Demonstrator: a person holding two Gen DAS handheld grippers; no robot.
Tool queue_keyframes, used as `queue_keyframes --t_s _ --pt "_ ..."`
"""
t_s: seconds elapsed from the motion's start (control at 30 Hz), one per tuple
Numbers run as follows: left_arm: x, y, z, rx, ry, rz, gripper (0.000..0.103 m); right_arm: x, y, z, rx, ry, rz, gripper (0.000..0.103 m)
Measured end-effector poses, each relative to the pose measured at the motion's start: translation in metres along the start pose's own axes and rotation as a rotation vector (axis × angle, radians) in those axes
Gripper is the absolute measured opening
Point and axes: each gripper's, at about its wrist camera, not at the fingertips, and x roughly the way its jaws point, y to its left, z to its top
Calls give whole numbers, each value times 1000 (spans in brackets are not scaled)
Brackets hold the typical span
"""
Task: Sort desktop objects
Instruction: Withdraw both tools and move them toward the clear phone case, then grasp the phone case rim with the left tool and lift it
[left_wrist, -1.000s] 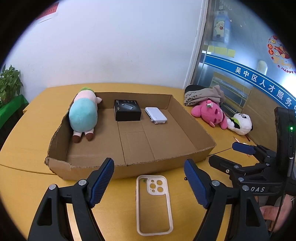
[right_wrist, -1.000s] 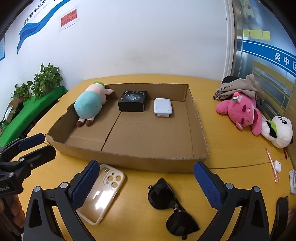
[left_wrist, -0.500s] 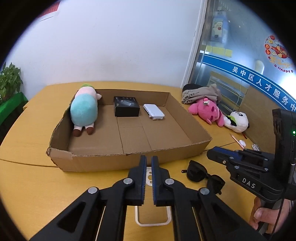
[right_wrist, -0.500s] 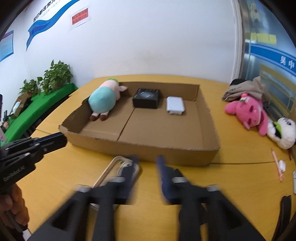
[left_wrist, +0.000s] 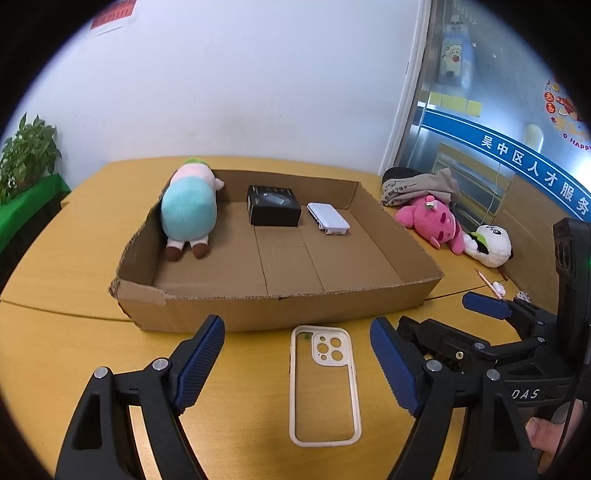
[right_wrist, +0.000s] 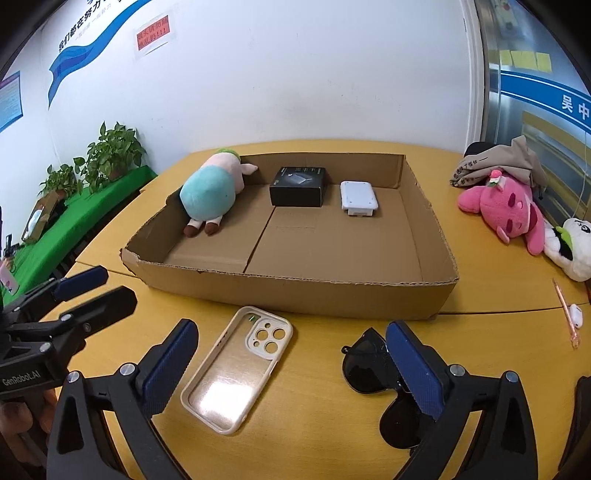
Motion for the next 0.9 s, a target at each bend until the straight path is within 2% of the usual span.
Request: queue_keyframes --t_s 0.2,0.37,0.53,0.77,0.8,0.83,0.87,0.9 --pt "4 -2 -6 7 17 -8 81 2 -2 -4 9 8 5 103" --pt "17 -2 -20 9 71 -11 81 4 -7 -7 11 16 -2 103" --pt "43 4 -36 -29 182 -53 81 12 -16 -13 45 36 13 103" --pt "76 3 -65 -12 291 -41 77 27 -25 -32 84 116 44 103" --pt "80 5 -70 -19 307 -36 68 29 -24 -34 87 126 49 103" --pt "84 8 -73 -32 324 -35 54 32 -23 -36 90 139 59 103" --pt "84 11 -75 -40 314 -28 52 35 -21 -38 96 149 74 103" --pt "83 14 -76 -46 313 -20 40 38 -19 -40 101 156 87 103"
